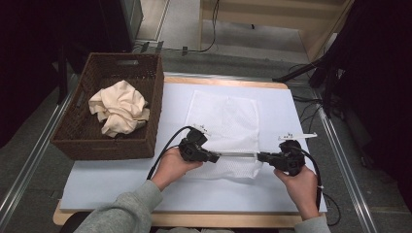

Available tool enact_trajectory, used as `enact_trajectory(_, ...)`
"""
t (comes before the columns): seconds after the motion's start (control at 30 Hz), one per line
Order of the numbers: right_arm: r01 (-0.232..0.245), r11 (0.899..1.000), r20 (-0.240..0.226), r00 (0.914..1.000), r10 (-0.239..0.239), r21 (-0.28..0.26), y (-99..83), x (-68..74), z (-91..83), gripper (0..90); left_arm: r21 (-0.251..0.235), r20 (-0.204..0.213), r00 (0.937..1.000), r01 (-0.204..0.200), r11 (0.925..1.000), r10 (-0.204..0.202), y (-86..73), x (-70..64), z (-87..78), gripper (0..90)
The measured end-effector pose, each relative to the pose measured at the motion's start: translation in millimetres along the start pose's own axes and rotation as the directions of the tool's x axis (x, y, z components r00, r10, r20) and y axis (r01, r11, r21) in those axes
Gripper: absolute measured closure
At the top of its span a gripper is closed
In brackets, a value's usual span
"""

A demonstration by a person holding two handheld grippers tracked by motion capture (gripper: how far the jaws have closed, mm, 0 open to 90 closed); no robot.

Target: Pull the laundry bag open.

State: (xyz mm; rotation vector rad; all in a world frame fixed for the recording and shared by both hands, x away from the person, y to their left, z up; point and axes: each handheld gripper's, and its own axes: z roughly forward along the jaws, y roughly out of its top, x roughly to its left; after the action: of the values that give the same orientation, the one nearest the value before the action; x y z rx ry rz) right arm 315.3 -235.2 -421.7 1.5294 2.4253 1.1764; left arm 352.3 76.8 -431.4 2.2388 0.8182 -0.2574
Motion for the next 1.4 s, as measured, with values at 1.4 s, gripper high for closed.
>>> enact_trajectory(1.4, -0.036, 0.999, 0.030, 0.9989, 0.036, 0.001, -2.8, -14.4, -2.9, 85.9, -0.005, -0.004, 0.9983, 0.058, 0.9983, -0.058, -9.5, 11.2, -12.4, 86.9)
